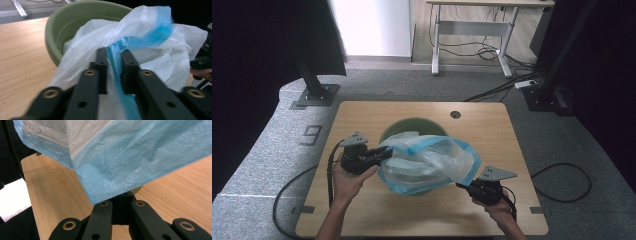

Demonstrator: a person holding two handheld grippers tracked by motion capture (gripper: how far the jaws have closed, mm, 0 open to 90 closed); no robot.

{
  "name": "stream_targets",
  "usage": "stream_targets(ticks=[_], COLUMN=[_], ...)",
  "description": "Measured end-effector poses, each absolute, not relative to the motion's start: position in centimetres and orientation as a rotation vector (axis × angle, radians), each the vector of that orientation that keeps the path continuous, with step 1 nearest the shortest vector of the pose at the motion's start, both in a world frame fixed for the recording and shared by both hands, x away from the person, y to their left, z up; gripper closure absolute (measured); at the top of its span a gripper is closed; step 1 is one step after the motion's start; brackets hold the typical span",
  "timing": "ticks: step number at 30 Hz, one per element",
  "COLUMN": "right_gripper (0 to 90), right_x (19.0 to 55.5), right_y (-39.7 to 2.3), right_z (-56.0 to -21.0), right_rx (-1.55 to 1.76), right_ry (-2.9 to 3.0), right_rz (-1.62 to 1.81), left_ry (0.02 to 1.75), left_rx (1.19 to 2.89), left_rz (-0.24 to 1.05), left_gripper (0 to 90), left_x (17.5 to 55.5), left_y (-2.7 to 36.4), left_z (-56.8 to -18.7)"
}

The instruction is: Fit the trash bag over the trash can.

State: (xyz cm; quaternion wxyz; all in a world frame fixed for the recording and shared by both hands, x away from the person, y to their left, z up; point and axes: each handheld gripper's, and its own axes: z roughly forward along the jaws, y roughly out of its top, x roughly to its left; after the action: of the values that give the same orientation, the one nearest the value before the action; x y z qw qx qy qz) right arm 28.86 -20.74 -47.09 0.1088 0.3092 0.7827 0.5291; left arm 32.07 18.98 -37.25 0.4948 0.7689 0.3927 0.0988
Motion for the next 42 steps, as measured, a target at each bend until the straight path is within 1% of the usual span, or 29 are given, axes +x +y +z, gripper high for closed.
stream_targets(ticks=[1, 2, 3, 4, 7, 8, 9, 12, 13, 18, 20, 23, 24, 26, 29, 30, 33, 39, 42], right_gripper=[87.1, 82.1, 77.8, 77.8, 66.8, 66.8, 63.3, 62.2, 61.2, 58.9, 57.8, 56.7, 56.7, 55.9, 55.4, 54.8, 53.3, 50.8, 46.5], right_x=[28.7, 28.6, 28.6, 28.6, 28.2, 28.2, 28.2, 28.3, 28.5, 29.3, 29.9, 31.0, 31.0, 31.9, 32.5, 33.1, 34.0, 35.6, 36.3], right_y=[-20.8, -20.9, -21.1, -21.1, -22.2, -22.2, -23.1, -24.3, -25.7, -27.6, -28.3, -29.2, -29.2, -29.1, -28.8, -28.3, -27.2, -25.3, -24.4], right_z=[-47.1, -47.1, -47.1, -47.1, -47.4, -47.4, -47.6, -47.6, -47.5, -47.1, -46.7, -45.2, -45.2, -43.6, -42.6, -41.8, -41.1, -40.8, -41.0], right_rx=[0.881, 0.871, 0.864, 0.864, 0.875, 0.875, 0.910, 0.947, 0.988, 1.039, 1.047, 1.040, 1.040, 1.009, 0.981, 0.950, 0.904, 0.865, 0.864], right_ry=[2.287, 2.271, 2.259, 2.259, 2.221, 2.221, 2.185, 2.151, 2.108, 2.042, 2.003, 1.945, 1.945, 1.929, 1.917, 1.915, 1.944, 2.026, 2.057], right_rz=[1.573, 1.585, 1.597, 1.597, 1.583, 1.583, 1.559, 1.546, 1.539, 1.526, 1.536, 1.596, 1.596, 1.599, 1.627, 1.658, 1.698, 1.694, 1.670], left_ry=[0.949, 0.949, 0.954, 0.954, 0.971, 0.971, 0.977, 0.985, 0.990, 0.997, 0.997, 0.997, 0.997, 0.996, 0.993, 0.993, 0.993, 0.993, 0.988], left_rx=[1.841, 1.841, 1.815, 1.815, 1.778, 1.778, 1.773, 1.768, 1.766, 1.756, 1.756, 1.765, 1.765, 1.767, 1.770, 1.769, 1.767, 1.760, 1.759], left_rz=[0.245, 0.245, 0.251, 0.251, 0.264, 0.264, 0.260, 0.246, 0.242, 0.227, 0.223, 0.221, 0.221, 0.221, 0.222, 0.222, 0.223, 0.227, 0.225], left_gripper=[87.8, 88.9, 89.3, 89.6, 89.8, 89.8, 89.8, 89.8, 89.9, 89.8, 89.8, 89.8, 89.8, 89.8, 89.8, 89.8, 89.8, 89.9, 89.9], left_x=[32.2, 32.2, 32.2, 32.2, 32.4, 32.4, 32.4, 32.5, 32.5, 32.5, 32.6, 32.7, 32.7, 32.7, 32.8, 32.7, 32.7, 32.7, 32.6], left_y=[19.2, 19.2, 19.6, 19.6, 20.2, 20.2, 20.4, 20.7, 20.9, 21.2, 21.2, 21.0, 21.0, 20.9, 20.8, 20.8, 20.8, 21.1, 21.2], left_z=[-37.4, -37.4, -37.4, -37.4, -37.5, -37.5, -37.5, -37.6, -37.6, -37.8, -37.8, -37.7, -37.7, -37.6, -37.6, -37.6, -37.6, -37.6, -37.6])
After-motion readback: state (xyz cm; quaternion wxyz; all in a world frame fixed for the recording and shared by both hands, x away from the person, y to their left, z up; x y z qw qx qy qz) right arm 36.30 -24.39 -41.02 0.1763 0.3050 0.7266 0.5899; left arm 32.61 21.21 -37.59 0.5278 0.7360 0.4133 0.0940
